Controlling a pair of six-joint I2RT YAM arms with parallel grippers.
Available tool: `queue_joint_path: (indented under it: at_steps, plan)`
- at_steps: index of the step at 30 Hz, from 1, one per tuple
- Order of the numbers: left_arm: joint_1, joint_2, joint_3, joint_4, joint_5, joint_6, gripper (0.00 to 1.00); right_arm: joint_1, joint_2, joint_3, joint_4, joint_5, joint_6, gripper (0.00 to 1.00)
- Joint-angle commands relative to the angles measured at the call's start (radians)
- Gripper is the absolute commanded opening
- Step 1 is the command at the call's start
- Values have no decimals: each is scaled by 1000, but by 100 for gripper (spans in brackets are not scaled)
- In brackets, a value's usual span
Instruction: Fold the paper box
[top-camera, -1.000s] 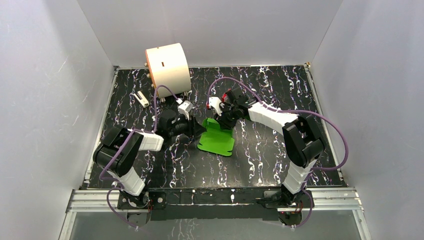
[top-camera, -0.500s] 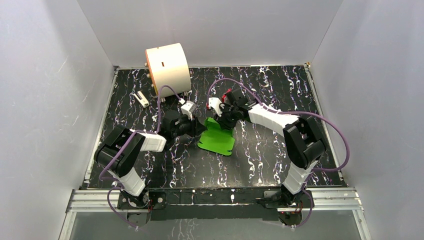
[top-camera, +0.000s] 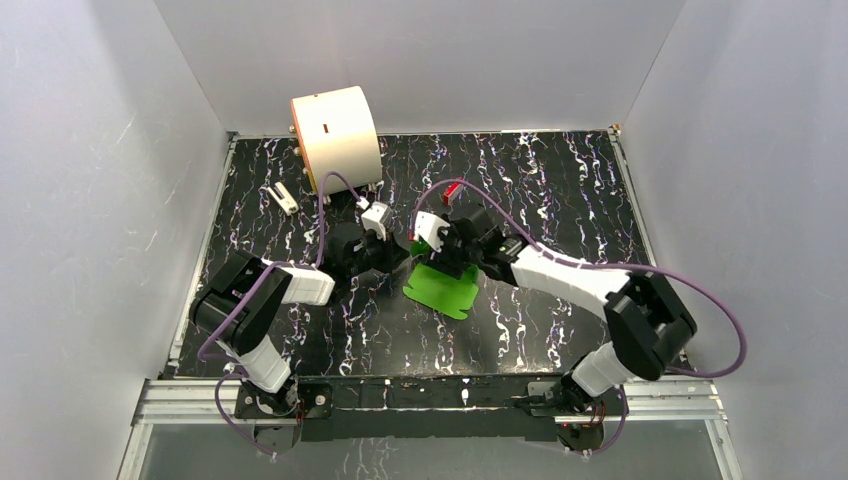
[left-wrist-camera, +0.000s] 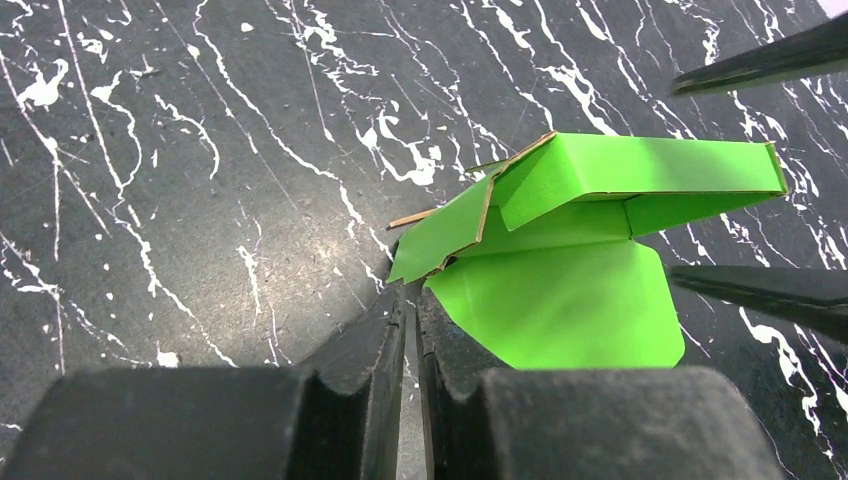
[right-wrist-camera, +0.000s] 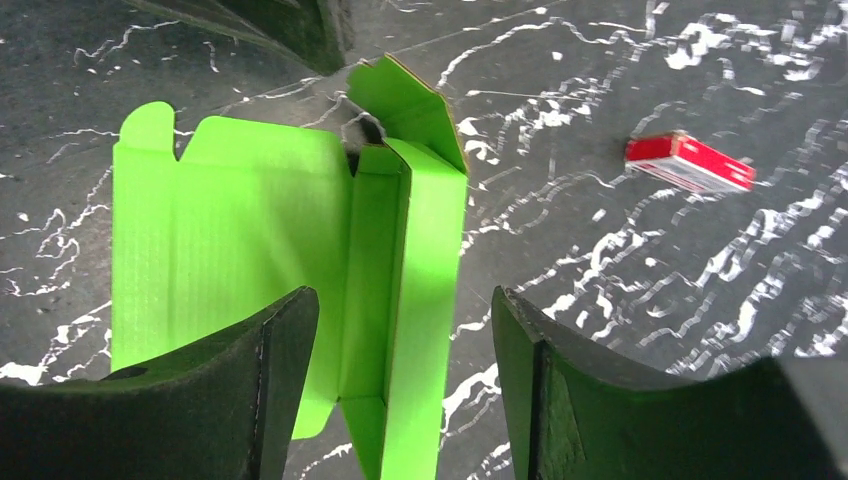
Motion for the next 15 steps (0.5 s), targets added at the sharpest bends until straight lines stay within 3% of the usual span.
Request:
queue_joint_path:
  at_steps: [1, 15]
  plan:
    - [-2, -44, -1, -5, -36, 17, 8, 32, -131, -81, 150, 138, -9, 73]
    - [-2, -57, 2, -14, -19, 4, 7, 201, -205, -311, 397, 543, -37, 63]
